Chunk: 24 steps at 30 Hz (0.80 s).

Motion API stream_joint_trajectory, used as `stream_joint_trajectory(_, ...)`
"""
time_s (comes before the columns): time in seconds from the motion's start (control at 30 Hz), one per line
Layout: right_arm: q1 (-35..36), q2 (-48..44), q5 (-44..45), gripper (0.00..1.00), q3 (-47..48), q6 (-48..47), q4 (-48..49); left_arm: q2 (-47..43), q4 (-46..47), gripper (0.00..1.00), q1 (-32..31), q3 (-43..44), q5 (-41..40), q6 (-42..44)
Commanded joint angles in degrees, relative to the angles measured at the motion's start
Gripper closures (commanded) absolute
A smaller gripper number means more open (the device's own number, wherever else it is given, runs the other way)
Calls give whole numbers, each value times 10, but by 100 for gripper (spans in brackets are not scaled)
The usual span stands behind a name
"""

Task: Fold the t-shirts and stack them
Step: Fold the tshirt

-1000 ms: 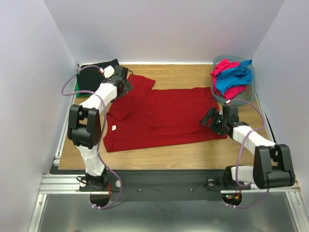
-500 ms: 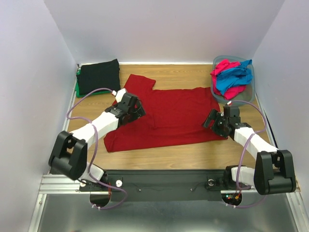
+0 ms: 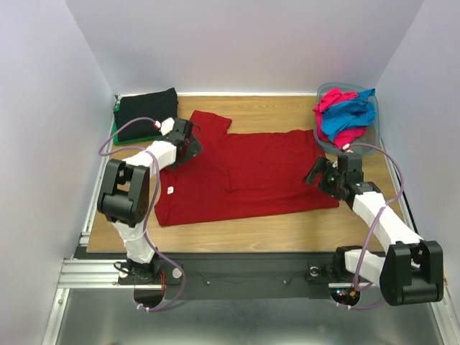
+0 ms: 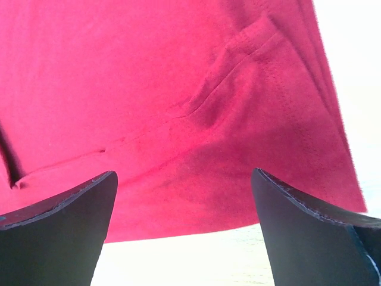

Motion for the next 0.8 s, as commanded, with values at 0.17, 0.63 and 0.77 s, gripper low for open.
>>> stream_joint_trajectory(0.17, 0, 1, -9, 0, 58, -30, -7, 12, -19, 3, 22, 62, -3, 17)
stream_joint_trajectory(0.63, 88, 163, 11, 0, 79, -8, 61, -124, 22, 3, -126, -114, 46, -73)
stream_joint_trajectory(0.77, 98, 174, 35, 0, 44, 24, 60, -121, 36, 3, -146, -183, 55, -108)
